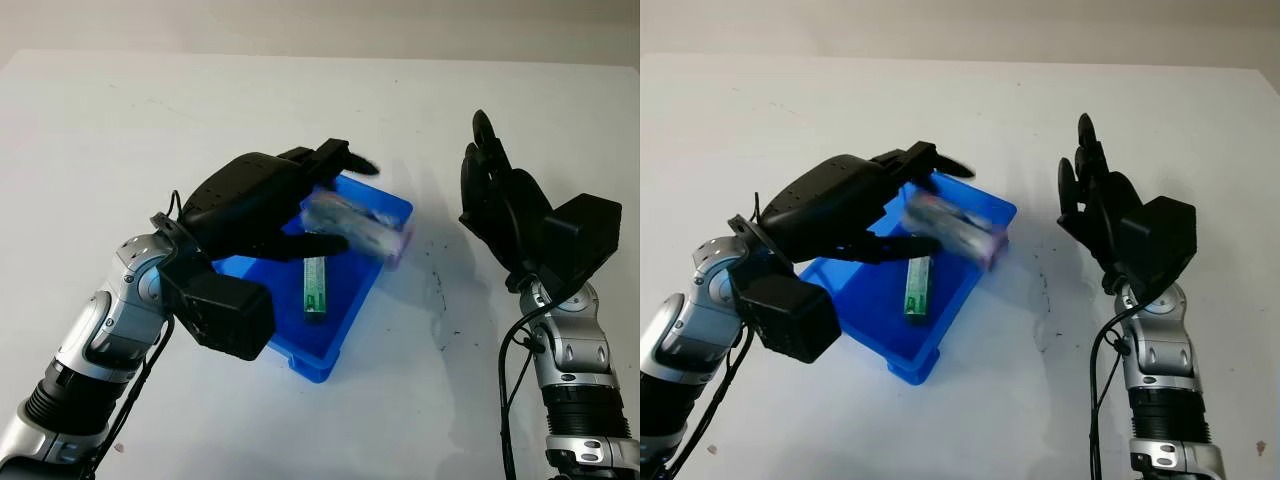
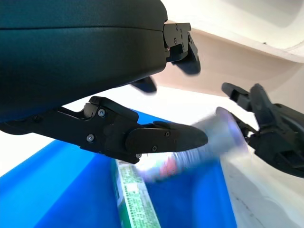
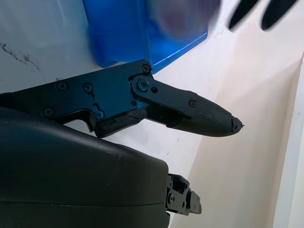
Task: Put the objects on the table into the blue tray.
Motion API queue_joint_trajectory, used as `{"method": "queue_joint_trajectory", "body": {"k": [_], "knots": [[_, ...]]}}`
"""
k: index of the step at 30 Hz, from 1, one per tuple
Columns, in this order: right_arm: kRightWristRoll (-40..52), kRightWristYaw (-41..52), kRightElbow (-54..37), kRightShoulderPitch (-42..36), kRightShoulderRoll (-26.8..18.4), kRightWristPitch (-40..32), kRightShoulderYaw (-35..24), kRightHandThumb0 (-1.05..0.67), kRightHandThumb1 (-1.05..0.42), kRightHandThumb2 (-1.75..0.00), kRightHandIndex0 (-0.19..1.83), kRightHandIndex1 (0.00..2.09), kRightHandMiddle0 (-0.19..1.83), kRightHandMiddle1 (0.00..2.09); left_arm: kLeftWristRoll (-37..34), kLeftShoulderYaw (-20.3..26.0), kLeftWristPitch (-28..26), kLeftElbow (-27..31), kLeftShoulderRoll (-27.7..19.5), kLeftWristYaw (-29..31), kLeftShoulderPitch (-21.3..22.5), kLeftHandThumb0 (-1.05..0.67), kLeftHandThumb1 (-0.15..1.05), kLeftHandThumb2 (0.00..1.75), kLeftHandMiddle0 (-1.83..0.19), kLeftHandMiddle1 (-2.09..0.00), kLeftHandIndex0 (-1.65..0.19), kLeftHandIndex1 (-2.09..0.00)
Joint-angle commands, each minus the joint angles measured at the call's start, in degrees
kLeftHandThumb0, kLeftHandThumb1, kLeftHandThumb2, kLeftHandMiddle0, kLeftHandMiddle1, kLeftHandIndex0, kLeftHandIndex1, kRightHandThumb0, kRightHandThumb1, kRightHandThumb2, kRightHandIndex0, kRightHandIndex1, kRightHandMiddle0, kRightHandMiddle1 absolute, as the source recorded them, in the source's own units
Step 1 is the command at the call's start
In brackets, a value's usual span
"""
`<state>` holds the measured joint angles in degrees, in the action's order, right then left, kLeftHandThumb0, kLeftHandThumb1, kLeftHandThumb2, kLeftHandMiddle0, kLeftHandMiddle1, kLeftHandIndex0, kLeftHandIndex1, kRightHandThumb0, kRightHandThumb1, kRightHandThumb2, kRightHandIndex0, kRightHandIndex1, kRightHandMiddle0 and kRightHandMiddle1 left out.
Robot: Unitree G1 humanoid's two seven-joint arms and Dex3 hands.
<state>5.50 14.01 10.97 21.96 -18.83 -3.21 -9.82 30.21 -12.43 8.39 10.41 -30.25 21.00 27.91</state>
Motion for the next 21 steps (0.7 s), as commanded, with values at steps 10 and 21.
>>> {"method": "queue_joint_trajectory", "body": {"k": [10,21], "knots": [[0.04,-0.43,-0.74,-0.5,0.23,-0.54,0.16,-0.71,-1.05,-0.74,-0.19,0.0,-0.19,0.0,-1.62,1.52,-3.56,2.77,0.07,3.34,-0.06,-0.58,1.05,0.4,0.11,-0.03,0.16,-0.23],[0.22,-0.48,-1.14,-0.58,0.36,-1.31,0.26,-0.71,-1.05,-0.75,-0.19,0.0,-0.19,0.0,-11.73,7.45,-8.7,3.35,4.0,1.85,0.02,-0.55,1.05,0.42,0.15,-0.04,0.16,-0.17]]}}
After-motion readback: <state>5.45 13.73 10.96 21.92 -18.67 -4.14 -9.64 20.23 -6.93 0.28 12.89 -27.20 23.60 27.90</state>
